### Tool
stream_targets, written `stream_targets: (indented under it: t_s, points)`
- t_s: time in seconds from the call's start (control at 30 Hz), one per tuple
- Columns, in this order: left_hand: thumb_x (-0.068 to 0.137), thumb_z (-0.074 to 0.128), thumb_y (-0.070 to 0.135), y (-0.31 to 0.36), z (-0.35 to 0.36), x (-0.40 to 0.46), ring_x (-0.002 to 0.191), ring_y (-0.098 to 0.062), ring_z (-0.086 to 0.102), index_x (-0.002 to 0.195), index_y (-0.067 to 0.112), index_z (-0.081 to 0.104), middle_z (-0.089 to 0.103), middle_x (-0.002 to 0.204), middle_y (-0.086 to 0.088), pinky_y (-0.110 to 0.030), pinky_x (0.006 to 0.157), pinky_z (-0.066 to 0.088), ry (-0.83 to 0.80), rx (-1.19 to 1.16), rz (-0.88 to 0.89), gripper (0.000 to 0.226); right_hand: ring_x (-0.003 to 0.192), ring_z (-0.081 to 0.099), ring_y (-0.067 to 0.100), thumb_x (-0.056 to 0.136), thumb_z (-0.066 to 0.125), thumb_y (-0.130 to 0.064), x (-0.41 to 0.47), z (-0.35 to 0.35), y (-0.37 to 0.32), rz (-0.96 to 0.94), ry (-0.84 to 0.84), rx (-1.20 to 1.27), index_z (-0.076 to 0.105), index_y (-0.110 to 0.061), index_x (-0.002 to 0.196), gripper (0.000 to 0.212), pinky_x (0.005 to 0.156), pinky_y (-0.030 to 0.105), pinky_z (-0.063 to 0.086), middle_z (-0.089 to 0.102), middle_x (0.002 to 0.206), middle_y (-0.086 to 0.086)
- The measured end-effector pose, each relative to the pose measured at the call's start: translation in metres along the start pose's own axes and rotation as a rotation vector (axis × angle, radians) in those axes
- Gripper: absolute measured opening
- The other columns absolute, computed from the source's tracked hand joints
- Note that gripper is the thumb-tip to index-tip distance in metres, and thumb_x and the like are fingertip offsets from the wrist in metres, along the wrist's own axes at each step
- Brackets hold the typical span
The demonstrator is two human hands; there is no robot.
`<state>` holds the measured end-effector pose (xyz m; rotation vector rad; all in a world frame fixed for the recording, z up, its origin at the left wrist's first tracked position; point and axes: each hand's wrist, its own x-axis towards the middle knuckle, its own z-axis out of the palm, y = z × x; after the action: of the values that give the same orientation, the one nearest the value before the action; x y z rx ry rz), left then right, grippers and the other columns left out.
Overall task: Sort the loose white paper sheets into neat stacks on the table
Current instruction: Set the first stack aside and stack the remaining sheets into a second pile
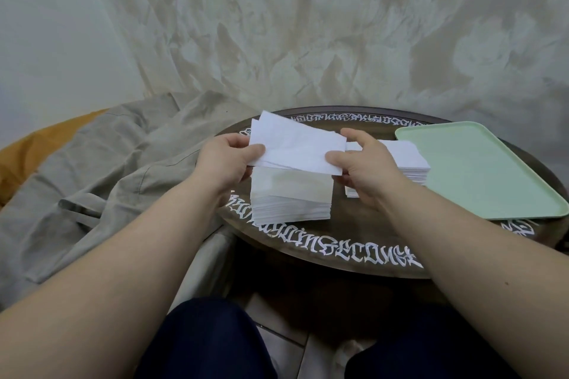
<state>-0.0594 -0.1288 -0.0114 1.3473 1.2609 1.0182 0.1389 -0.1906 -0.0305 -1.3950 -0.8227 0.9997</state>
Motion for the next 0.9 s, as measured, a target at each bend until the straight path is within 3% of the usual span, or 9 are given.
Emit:
stream_targets:
  t_s: [0.1, 0.23, 0.37, 0.67, 0.9]
  points:
    - [0.084, 0.069, 0.009, -0.014, 0.000, 0.007, 0.051, -0.008, 0.054, 0.084, 0.014, 0.067, 0.067, 0.076, -0.002, -0.019, 0.051, 0.044, -0.009, 0.136, -0.001, 0.006, 0.075, 0.059, 0.021, 0.082, 0.066, -0.007, 0.005, -0.003, 0.007, -0.084, 0.048, -0.261, 0.048, -0.020, 0.134, 0.057, 0.066, 0.032, 0.052, 0.059, 0.082, 0.007]
    - [0.083, 0.067, 0.007, -0.036, 0.003, 0.017, 0.055, -0.012, 0.053, 0.095, 0.012, 0.068, 0.063, 0.071, -0.001, -0.029, 0.064, 0.048, -0.022, 0.211, -0.002, 0.013, 0.075, 0.057, 0.021, 0.083, 0.067, -0.013, 0.008, -0.006, 0.024, -0.102, 0.040, -0.428, 0.047, -0.019, 0.133, 0.054, 0.067, 0.028, 0.046, 0.057, 0.084, 0.003]
    - [0.077, 0.074, 0.014, -0.051, 0.001, 0.025, 0.061, -0.015, 0.056, 0.078, 0.024, 0.067, 0.066, 0.071, 0.002, -0.036, 0.076, 0.052, 0.012, 0.275, 0.013, 0.013, 0.076, 0.055, 0.015, 0.083, 0.068, -0.017, 0.011, -0.006, 0.038, -0.123, 0.017, -0.534, 0.049, -0.018, 0.132, 0.052, 0.069, 0.026, 0.041, 0.056, 0.081, 0.000]
    - [0.081, 0.072, 0.013, -0.058, -0.005, 0.031, 0.056, -0.008, 0.052, 0.082, 0.021, 0.070, 0.065, 0.069, 0.006, -0.022, 0.059, 0.042, 0.005, 0.366, 0.021, 0.009, 0.082, 0.061, 0.019, 0.084, 0.066, -0.020, 0.015, -0.002, 0.043, -0.167, 0.000, -0.684, 0.055, -0.019, 0.126, 0.043, 0.076, 0.031, 0.048, 0.064, 0.082, 0.004]
    - [0.079, 0.074, 0.015, -0.060, -0.005, 0.036, 0.074, -0.018, 0.066, 0.078, 0.025, 0.070, 0.071, 0.077, 0.002, -0.033, 0.077, 0.056, -0.010, 0.381, 0.025, 0.011, 0.077, 0.062, 0.019, 0.084, 0.065, -0.018, 0.014, -0.003, 0.043, -0.174, 0.001, -0.701, 0.056, -0.020, 0.124, 0.041, 0.076, 0.031, 0.050, 0.064, 0.078, 0.004]
